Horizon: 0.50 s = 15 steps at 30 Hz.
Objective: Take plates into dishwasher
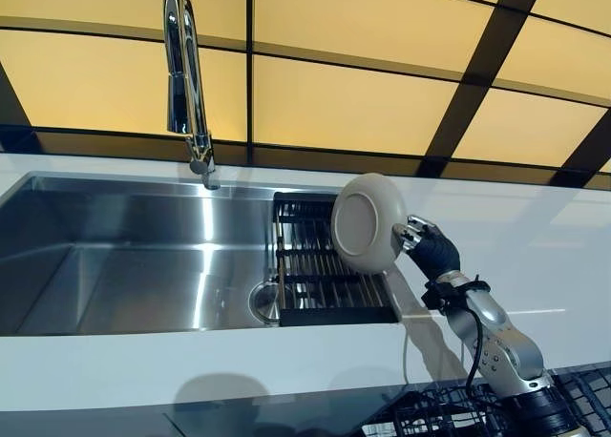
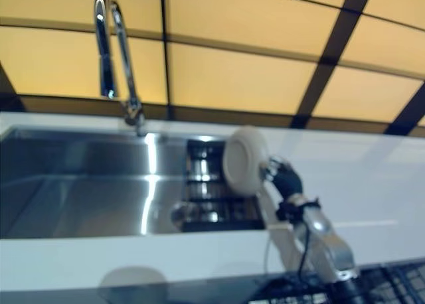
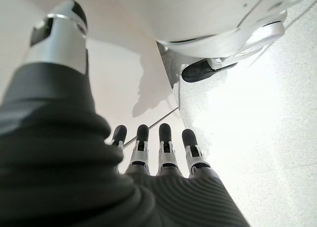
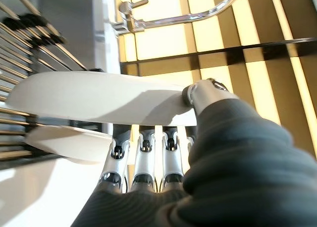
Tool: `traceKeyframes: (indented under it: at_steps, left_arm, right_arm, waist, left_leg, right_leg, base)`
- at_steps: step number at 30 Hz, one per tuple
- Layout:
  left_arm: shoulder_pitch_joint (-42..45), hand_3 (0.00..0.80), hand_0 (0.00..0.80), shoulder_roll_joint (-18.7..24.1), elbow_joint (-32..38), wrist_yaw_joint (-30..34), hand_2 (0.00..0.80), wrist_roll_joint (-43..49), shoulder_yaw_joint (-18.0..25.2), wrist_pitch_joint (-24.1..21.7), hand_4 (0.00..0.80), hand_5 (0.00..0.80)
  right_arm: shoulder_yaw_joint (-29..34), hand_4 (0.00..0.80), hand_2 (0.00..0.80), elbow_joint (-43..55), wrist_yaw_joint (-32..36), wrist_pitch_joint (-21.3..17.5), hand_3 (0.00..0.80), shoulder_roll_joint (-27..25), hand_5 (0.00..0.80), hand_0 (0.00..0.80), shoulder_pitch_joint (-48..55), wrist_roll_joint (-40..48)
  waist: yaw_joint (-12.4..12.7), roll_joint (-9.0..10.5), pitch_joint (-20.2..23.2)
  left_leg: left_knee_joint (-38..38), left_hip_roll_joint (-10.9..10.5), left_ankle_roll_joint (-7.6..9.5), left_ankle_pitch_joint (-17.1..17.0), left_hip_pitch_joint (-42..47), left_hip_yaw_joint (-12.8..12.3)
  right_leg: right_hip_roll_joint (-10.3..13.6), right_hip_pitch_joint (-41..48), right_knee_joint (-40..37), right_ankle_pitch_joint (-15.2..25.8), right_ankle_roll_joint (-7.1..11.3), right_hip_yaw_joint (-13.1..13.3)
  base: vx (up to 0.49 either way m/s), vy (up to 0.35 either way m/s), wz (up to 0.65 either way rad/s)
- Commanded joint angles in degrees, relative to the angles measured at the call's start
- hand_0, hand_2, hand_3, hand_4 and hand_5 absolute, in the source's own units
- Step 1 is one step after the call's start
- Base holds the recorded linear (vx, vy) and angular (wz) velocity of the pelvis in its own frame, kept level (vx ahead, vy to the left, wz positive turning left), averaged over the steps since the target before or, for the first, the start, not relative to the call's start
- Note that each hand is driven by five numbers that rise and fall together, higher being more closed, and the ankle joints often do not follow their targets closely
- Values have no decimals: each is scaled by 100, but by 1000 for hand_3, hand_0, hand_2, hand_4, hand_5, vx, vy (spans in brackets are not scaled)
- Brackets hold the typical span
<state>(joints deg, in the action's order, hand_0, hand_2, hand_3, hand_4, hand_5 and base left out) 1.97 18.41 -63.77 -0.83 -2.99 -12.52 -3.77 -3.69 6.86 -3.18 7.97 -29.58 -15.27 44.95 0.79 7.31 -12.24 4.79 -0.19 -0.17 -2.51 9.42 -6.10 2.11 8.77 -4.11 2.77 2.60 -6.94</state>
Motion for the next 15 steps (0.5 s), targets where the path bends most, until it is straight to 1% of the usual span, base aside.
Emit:
traceKeyframes:
  at_steps: [1,7,10,12,13,14,15]
  left_arm:
    - [-166,0,0,89,-184,33,0,191,-170,-177,0,0]
    - [-143,0,0,152,-251,65,0,206,-147,-222,0,0]
    - [-112,0,0,177,-246,67,0,166,-165,-258,0,0]
    - [-119,0,0,179,-225,60,0,160,-168,-243,0,0]
    - [-123,0,0,194,-191,59,0,155,-168,-217,0,0]
    - [-121,0,0,219,-155,56,0,157,-166,-180,0,0]
    - [-122,0,0,231,-154,59,0,147,-173,-176,0,0]
  right_arm:
    - [429,800,800,505,-248,-595,800,-227,800,800,-797,11]
    - [613,800,800,590,-615,-768,800,-635,800,800,-1055,88]
    - [766,800,800,612,-874,-816,800,-1040,800,800,-1257,198]
    - [809,800,800,594,-939,-780,800,-1142,800,800,-1343,328]
    - [853,800,800,560,-1057,-790,800,-1274,800,800,-1437,456]
    - [910,800,800,473,-1208,-742,800,-1488,800,800,-1641,762]
    - [919,800,800,455,-1238,-703,800,-1545,800,800,-1697,893]
  waist:
    - [85,54,276]
    - [74,84,312]
    - [56,92,350]
    - [55,98,355]
    - [50,111,366]
    - [43,139,401]
    - [40,144,411]
  left_leg:
    - [-453,-128,195,491,-190,-35]
    - [-451,-140,185,431,-243,-57]
    - [-446,-138,173,438,-240,-65]
    - [-439,-136,169,436,-238,-65]
    - [-431,-134,162,435,-238,-66]
    - [-413,-130,152,441,-231,-79]
    - [-405,-129,150,438,-228,-81]
  right_leg:
    - [351,-376,212,468,592,-59]
    - [354,-440,217,508,575,-40]
    - [347,-436,207,496,575,-26]
    - [345,-436,203,498,577,-23]
    - [340,-436,198,497,577,-18]
    - [331,-437,186,497,578,-5]
    - [326,-437,184,498,578,-2]
  base:
    - [0,0,0]
    - [-24,-4,-1]
    - [0,0,0]
    - [0,0,0]
    - [0,0,0]
    - [0,0,0]
    - [0,0,0]
